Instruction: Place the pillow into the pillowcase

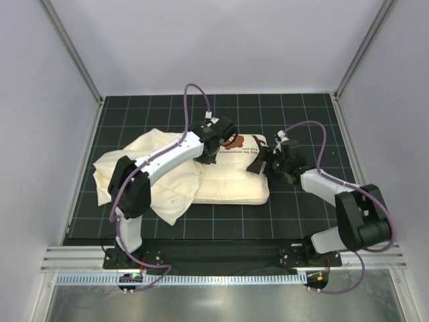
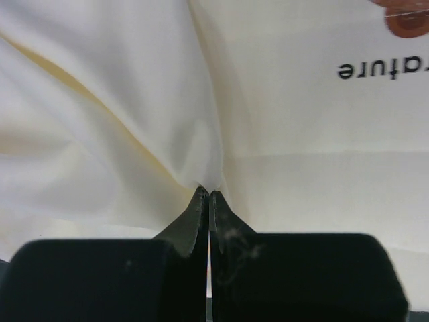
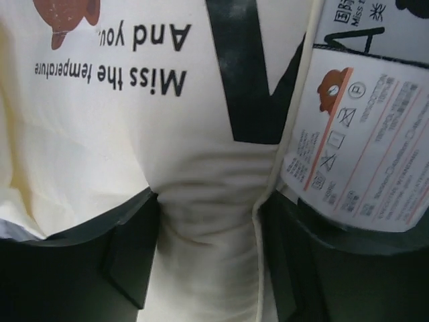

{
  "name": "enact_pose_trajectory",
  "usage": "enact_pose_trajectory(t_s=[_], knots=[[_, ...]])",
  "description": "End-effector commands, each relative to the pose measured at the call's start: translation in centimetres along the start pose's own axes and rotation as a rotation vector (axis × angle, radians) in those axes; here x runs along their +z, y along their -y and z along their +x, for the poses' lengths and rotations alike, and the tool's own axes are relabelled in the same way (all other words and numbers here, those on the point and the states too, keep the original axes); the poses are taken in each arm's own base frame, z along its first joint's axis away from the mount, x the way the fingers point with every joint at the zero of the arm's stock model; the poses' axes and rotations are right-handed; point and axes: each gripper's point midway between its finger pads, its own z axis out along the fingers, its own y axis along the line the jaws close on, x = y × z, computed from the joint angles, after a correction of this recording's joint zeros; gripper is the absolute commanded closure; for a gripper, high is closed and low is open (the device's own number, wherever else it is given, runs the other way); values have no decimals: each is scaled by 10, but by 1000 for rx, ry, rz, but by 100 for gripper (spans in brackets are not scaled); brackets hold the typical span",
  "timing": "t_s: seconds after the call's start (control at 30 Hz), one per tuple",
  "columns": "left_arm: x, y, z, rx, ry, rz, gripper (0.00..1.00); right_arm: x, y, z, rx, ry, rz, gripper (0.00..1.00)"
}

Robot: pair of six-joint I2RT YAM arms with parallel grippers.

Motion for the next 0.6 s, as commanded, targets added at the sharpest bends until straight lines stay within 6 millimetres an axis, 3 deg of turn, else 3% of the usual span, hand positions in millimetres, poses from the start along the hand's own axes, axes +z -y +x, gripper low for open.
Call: enact_pose_trajectory(t_s=[0.0,0.1,0.2,0.33,0.47,0.57], knots=[[-14,4,-21,1,58,32,100,21,-40,1,41,-31,-260,41],[-22,13,-26,11,68,69,100,18,-66,-7,18,19,-364,74],[-30,29,-33,22,85,116,100,10,-93,-7,-40,44,-396,94],[-41,49,-38,16,102,199,100,-20,-137,-4,-73,78,-514,96],[-63,62,-53,-12,127,283,100,-41,-152,8,-73,129,-527,96],[-84,81,-56,-9,128,367,100,-60,-159,0,-50,209,-560,96]])
